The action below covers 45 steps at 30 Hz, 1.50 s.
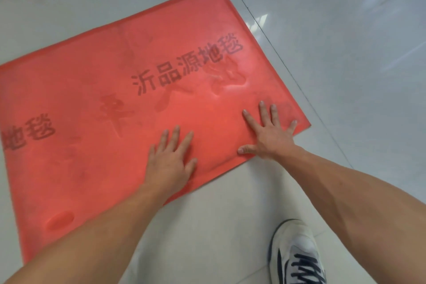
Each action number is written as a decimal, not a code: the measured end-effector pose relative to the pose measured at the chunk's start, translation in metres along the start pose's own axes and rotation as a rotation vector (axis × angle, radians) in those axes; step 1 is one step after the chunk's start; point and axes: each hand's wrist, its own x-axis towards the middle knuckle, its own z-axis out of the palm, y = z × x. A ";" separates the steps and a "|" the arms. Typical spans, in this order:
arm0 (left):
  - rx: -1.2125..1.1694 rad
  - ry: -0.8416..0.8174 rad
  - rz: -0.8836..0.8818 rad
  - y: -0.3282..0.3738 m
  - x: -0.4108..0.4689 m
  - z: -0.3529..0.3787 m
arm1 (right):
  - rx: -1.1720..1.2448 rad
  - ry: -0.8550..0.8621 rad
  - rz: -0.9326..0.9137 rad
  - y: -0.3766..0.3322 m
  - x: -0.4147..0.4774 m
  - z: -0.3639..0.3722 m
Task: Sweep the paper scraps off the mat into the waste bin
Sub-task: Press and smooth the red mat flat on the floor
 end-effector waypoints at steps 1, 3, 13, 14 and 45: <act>-0.034 -0.047 0.025 0.028 0.014 0.000 | 0.002 0.002 -0.002 0.000 0.000 0.000; -0.083 -0.148 0.018 0.069 0.032 0.002 | 0.004 0.011 -0.008 0.001 0.000 0.000; -0.043 -0.228 -0.006 0.076 0.038 0.007 | 0.046 0.049 0.054 0.013 0.000 0.000; -0.050 -0.226 -0.004 0.076 0.038 0.007 | 0.060 0.045 0.086 0.015 0.000 0.001; -0.105 -0.358 0.144 0.054 0.053 -0.024 | 0.017 -0.014 0.368 0.040 -0.034 -0.017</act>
